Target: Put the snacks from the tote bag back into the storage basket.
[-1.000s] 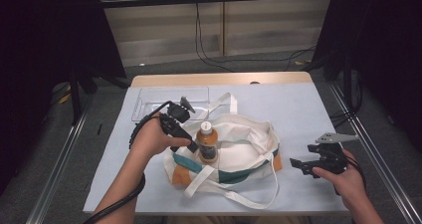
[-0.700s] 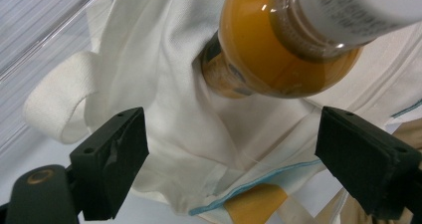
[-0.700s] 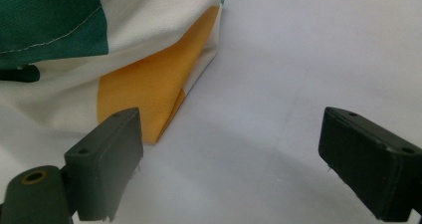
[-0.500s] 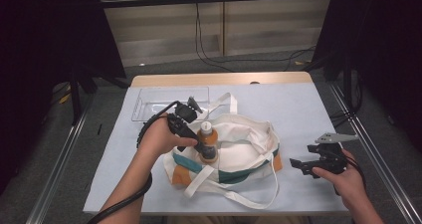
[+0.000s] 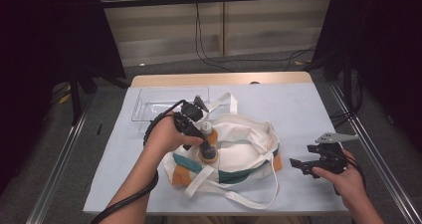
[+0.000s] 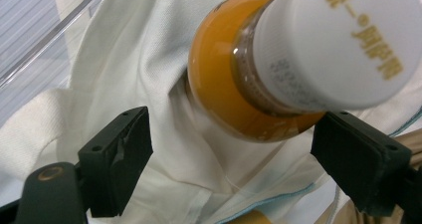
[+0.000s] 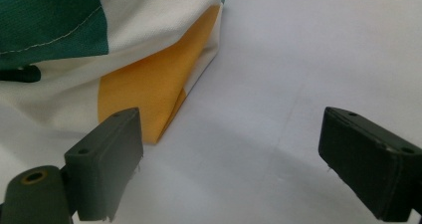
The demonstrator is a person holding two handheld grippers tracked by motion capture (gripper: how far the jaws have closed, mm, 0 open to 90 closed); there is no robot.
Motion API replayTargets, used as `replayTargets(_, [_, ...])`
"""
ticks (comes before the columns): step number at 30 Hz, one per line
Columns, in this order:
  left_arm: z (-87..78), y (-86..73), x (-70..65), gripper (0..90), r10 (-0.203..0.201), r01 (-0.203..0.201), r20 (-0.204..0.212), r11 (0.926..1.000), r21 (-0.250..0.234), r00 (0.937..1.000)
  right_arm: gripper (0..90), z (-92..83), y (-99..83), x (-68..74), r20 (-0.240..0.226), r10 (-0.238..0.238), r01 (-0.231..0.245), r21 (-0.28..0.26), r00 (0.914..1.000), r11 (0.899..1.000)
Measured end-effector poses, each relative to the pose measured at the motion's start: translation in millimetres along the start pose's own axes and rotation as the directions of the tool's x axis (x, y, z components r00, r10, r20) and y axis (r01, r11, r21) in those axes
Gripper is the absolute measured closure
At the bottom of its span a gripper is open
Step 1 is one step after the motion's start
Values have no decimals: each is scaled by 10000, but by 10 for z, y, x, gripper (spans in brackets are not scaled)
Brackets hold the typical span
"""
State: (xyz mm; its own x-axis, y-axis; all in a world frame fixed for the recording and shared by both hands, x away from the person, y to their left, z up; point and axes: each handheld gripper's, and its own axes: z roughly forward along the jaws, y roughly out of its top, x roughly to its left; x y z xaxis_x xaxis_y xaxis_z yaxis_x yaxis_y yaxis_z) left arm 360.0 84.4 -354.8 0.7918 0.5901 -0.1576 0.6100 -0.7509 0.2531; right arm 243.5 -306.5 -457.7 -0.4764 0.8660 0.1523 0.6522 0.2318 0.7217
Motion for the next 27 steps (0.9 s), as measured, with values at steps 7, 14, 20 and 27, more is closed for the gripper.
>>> replayTargets(7, [56,59,-39,166,26,-26,45,10000,-64,10000,103,4,2,4,-24,-26,26,7,10000,10000])
replayTargets(14, [95,103,-61,187,12,-12,60,10000,-15,10000,103,6,0,2,-26,-50,50,11,10000,10000])
replayTargets(20, [96,148,-77,223,20,-20,12,9999,-164,10000,103,7,2,8,-16,-37,37,33,10000,10000])
replayTargets(27, [133,202,-101,277,-193,193,3,9998,-104,9998,103,10,6,11,-38,-79,79,10,10000,10000])
